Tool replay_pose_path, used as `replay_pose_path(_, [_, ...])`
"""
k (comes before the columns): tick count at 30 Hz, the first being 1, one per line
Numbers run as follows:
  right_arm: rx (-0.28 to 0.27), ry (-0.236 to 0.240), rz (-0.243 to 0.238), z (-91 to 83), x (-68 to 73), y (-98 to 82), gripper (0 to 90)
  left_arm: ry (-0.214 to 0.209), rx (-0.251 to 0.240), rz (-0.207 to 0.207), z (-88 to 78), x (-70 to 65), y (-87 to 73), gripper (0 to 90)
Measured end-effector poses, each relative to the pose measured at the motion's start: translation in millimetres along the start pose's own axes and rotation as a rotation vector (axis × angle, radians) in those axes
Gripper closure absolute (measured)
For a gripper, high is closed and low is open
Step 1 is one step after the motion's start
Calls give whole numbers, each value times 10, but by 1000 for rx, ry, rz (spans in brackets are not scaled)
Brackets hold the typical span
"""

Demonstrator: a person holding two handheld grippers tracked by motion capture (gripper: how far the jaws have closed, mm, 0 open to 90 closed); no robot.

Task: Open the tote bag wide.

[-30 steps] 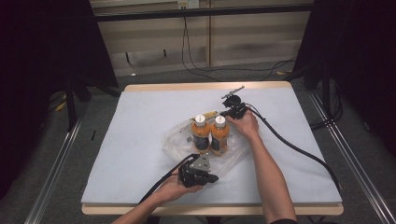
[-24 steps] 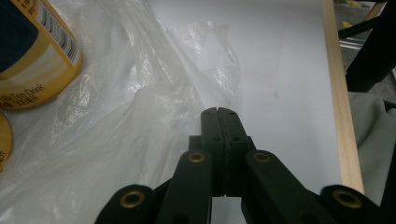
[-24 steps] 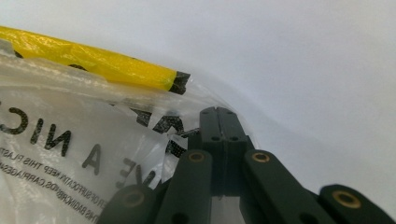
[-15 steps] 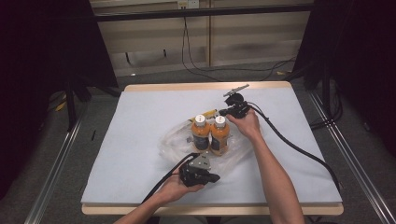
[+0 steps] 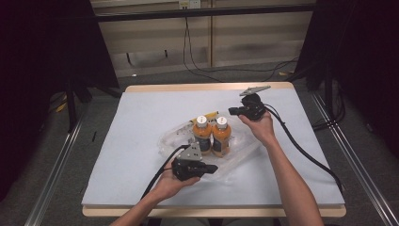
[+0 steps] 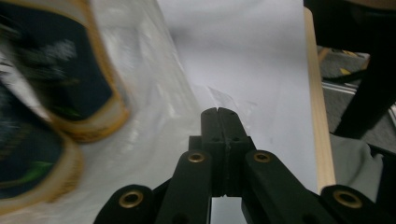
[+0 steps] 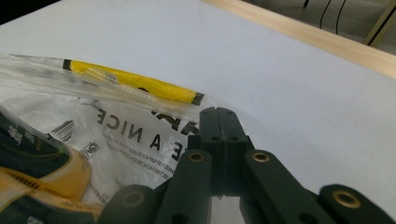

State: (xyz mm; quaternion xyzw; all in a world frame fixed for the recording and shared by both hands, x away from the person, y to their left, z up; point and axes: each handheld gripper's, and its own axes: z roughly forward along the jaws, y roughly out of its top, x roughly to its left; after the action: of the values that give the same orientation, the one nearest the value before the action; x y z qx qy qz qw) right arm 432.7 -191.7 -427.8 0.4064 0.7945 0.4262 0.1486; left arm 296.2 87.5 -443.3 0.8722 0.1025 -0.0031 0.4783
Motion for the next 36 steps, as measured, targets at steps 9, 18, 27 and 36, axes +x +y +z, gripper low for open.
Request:
replay_pose_path(9, [-46,9,-27,-386,19,-122,900,133,-68,-20,-418,147,-62,893])
replay_pose_path(18, [-116,22,-19,-715,113,-337,790,250,-109,-58,-736,243,-167,671])
replay_pose_path(27, [-154,4,-12,-1145,301,-550,473,370,-119,-102,-974,266,-260,256])
replay_pose_path(36, [-184,-53,21,-1530,449,-791,204,414,-112,-145,-1183,215,-453,89])
